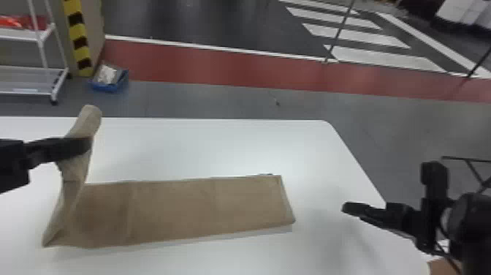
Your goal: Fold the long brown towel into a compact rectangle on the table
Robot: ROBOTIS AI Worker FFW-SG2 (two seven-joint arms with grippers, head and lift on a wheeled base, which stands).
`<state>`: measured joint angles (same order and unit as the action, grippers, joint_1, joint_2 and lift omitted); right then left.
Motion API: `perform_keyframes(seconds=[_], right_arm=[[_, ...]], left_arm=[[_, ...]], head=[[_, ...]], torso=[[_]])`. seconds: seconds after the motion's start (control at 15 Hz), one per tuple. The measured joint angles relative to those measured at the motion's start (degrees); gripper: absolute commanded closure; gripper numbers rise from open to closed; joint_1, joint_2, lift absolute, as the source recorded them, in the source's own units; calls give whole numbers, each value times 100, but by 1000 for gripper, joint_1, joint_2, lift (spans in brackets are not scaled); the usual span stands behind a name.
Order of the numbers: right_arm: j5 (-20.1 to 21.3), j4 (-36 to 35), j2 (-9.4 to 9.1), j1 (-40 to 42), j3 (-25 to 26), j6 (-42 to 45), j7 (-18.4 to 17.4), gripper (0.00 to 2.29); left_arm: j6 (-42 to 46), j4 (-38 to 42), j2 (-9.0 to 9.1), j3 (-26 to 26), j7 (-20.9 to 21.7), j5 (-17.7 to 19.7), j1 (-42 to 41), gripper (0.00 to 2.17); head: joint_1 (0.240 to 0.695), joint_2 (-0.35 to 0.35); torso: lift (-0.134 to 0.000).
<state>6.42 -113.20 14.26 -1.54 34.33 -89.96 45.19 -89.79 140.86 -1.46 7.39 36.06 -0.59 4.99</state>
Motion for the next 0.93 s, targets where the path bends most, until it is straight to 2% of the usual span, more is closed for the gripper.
perform_keyframes(seconds=[0.07,0.2,0.53,0.73,0.93], right_arm=[[-4,-5,-6,4,11,0,4,394],[-38,-9,-10,20,55,0,8,394],[-89,-17,-11,62,111,0,16,394],[-112,-20,-11,96,130,0,17,394],[-163,-28,-10,127,151,0,24,394]], left_arm=[[0,68,84,-337,-25,-146,-31,1909],[0,98,138,-1050,-137,-553,-80,1909],[0,-352,146,-2200,-672,-988,-76,1909],[0,-915,146,-2611,-1078,-1082,126,1909],[0,-1358,146,-2761,-1262,-1174,381,1909]], head=[[695,-350],[695,-350],[695,-350],[695,-350],[695,-350]], torso=[[-125],[-125],[-125],[-125],[-125]])
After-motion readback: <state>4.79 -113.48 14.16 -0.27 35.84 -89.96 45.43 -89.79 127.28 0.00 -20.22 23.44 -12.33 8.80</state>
